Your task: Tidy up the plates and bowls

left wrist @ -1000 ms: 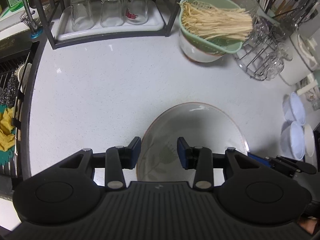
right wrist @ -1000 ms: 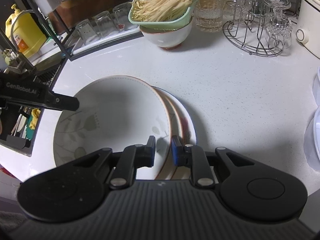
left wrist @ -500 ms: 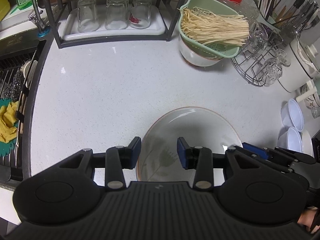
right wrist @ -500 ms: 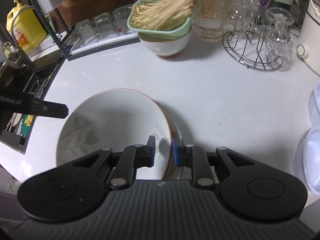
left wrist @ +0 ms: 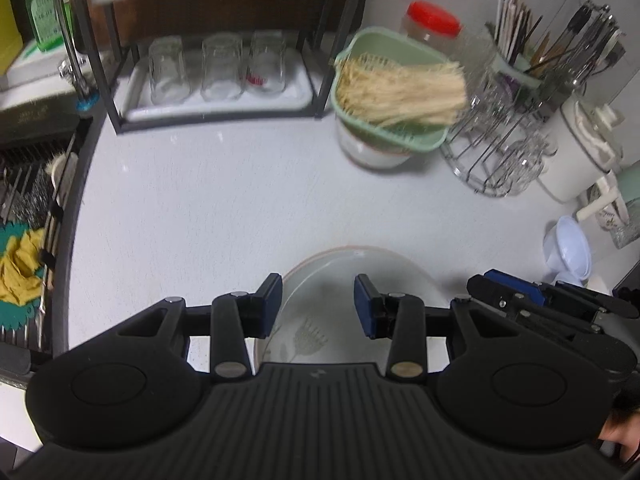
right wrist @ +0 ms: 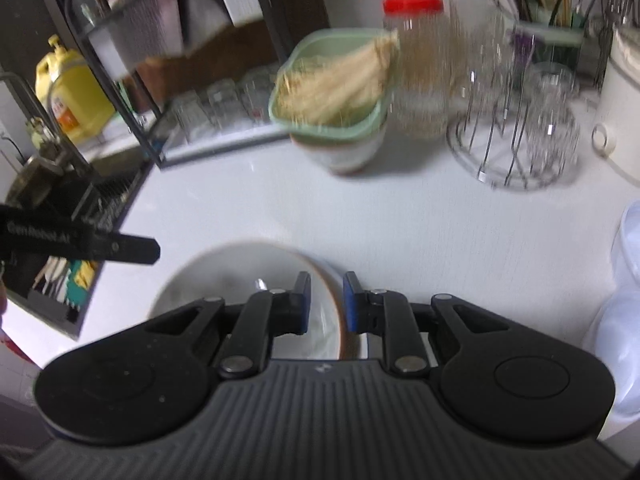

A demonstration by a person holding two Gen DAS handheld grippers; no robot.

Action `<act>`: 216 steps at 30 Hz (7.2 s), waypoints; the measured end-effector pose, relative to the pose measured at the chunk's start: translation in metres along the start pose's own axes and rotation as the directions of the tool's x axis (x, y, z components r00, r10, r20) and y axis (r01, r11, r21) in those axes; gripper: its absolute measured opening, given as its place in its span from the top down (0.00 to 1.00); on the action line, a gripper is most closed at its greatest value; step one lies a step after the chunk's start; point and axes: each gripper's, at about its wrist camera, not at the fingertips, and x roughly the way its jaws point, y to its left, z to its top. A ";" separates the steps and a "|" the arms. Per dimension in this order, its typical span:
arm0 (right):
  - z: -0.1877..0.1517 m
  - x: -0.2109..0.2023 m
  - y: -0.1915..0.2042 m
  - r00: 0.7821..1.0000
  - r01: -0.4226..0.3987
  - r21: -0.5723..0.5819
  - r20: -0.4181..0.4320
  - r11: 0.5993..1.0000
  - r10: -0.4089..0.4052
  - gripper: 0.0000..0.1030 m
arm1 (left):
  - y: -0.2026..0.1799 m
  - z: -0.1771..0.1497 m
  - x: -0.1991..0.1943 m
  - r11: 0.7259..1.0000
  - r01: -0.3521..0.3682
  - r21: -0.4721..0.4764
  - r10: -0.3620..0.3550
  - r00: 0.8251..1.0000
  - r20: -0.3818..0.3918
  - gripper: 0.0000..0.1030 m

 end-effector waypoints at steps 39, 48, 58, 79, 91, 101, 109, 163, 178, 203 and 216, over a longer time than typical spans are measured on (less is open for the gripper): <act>-0.061 -0.135 -0.084 0.954 0.121 0.111 0.262 0.986 -0.146 0.21 | -0.151 -0.057 -0.045 0.978 0.041 0.205 -0.091 0.966 0.241 0.16; -0.097 -0.148 -0.113 0.953 0.123 0.170 0.253 0.978 -0.164 0.21 | -0.184 -0.083 -0.023 0.975 0.044 0.218 -0.088 0.977 0.192 0.16; -0.126 -0.146 -0.153 0.947 0.183 0.258 0.212 0.949 -0.241 0.22 | -0.217 -0.082 0.019 0.951 0.071 0.301 -0.123 0.980 0.156 0.16; -0.154 -0.123 -0.211 0.934 0.202 0.407 0.195 0.891 -0.301 0.35 | -0.268 -0.085 0.107 0.938 0.267 0.219 -0.293 0.952 0.094 0.16; -0.148 -0.098 -0.225 0.937 0.165 0.462 0.203 0.872 -0.285 0.54 | -0.283 -0.087 0.134 0.912 0.307 0.270 -0.333 0.942 0.052 0.25; -0.153 -0.079 -0.233 0.928 0.163 0.516 0.208 0.841 -0.308 0.70 | -0.298 -0.086 0.162 0.895 0.319 0.313 -0.340 0.940 0.013 0.53; -0.146 -0.072 -0.229 0.938 0.130 0.490 0.220 0.862 -0.267 0.80 | -0.293 -0.083 0.166 0.899 0.320 0.298 -0.331 0.943 -0.014 0.64; -0.090 -0.039 -0.181 0.961 0.037 0.255 0.255 0.966 -0.104 0.53 | -0.216 -0.045 0.133 0.993 0.064 0.097 -0.063 0.998 -0.009 0.51; -0.049 -0.110 -0.162 0.946 0.078 0.248 0.288 0.966 -0.150 0.53 | -0.213 -0.024 0.035 0.994 0.092 0.065 -0.096 0.994 0.060 0.51; -0.055 -0.173 -0.156 0.927 0.143 0.217 0.313 0.966 -0.207 0.53 | -0.240 -0.061 -0.014 0.991 0.105 0.085 -0.112 0.990 0.083 0.51; -0.057 -0.162 -0.191 0.931 0.190 0.252 0.261 0.949 -0.256 0.53 | -0.276 -0.045 0.019 0.982 0.140 0.130 -0.145 0.989 0.026 0.43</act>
